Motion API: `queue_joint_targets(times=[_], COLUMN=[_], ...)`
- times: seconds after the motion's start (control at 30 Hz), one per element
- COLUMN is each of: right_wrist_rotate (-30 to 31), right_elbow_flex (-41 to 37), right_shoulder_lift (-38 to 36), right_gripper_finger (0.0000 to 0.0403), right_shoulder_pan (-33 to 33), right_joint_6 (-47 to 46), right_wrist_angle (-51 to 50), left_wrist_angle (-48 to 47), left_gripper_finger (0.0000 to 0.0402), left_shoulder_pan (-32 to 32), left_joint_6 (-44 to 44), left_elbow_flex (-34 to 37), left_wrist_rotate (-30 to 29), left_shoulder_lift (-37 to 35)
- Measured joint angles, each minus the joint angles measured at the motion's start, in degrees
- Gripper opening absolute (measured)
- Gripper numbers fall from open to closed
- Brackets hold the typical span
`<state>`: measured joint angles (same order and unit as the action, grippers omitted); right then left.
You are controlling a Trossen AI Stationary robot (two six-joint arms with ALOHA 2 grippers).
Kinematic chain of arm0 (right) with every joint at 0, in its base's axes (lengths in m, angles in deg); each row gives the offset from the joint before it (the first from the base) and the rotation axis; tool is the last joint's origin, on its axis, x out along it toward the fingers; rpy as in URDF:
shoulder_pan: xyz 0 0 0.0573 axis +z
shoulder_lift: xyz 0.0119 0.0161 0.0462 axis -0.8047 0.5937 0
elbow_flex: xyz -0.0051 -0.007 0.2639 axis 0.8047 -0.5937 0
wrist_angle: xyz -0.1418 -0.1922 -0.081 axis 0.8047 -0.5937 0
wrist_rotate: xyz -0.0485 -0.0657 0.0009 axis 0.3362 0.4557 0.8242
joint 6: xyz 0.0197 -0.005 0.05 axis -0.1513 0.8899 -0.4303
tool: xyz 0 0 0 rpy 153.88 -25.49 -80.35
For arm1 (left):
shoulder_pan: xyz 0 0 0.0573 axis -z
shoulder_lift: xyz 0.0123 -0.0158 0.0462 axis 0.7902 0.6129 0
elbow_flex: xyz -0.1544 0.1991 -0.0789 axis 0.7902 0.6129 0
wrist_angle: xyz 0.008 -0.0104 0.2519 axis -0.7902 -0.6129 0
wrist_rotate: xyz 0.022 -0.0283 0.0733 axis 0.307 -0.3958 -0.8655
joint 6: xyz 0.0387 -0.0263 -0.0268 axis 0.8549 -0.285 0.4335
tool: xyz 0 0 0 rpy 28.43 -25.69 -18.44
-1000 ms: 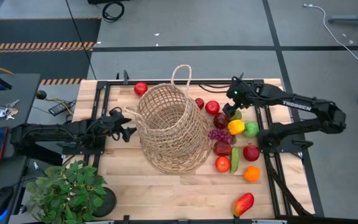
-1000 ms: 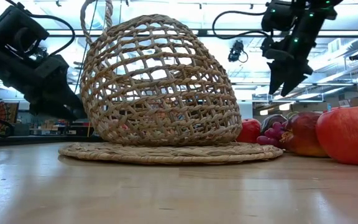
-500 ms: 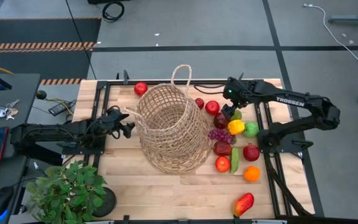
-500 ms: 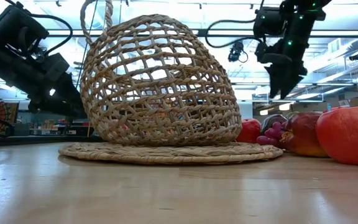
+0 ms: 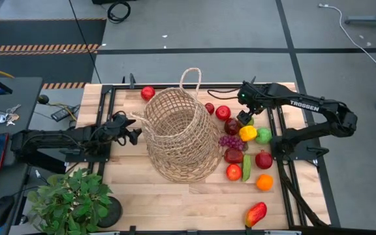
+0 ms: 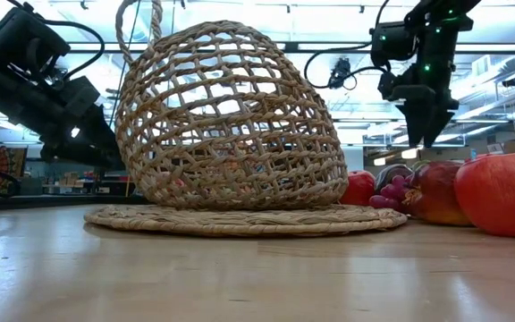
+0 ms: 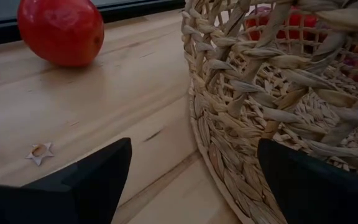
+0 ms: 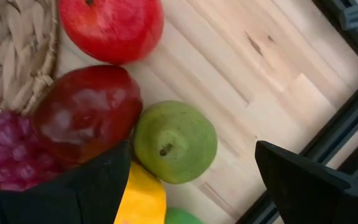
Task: Build produce basket
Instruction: Put the green pear into the basket
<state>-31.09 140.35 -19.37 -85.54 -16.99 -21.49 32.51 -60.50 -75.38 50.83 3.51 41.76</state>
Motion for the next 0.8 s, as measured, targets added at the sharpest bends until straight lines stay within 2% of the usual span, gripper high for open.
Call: queue_joint_targets(times=[0.27, 0.8], right_wrist_rotate=[-0.3, -0.4], right_elbow_flex=[-4.0, -5.2], right_shoulder_lift=[0.0, 0.0], right_gripper_finger=[0.0348, 0.0348], right_shoulder_pan=[0.6, 4.1], right_joint_6=[-0.8, -3.3], right_wrist_angle=[1.9, 7.1], left_wrist_angle=[0.0, 0.1], left_gripper_finger=[0.0357, 0.0357], left_shoulder_pan=[0.0, 0.0], left_joint_6=[0.0, 0.0], left_elbow_flex=[-0.1, -0.1], left_wrist_rotate=[0.0, 0.0], left_shoulder_lift=[0.0, 0.0])
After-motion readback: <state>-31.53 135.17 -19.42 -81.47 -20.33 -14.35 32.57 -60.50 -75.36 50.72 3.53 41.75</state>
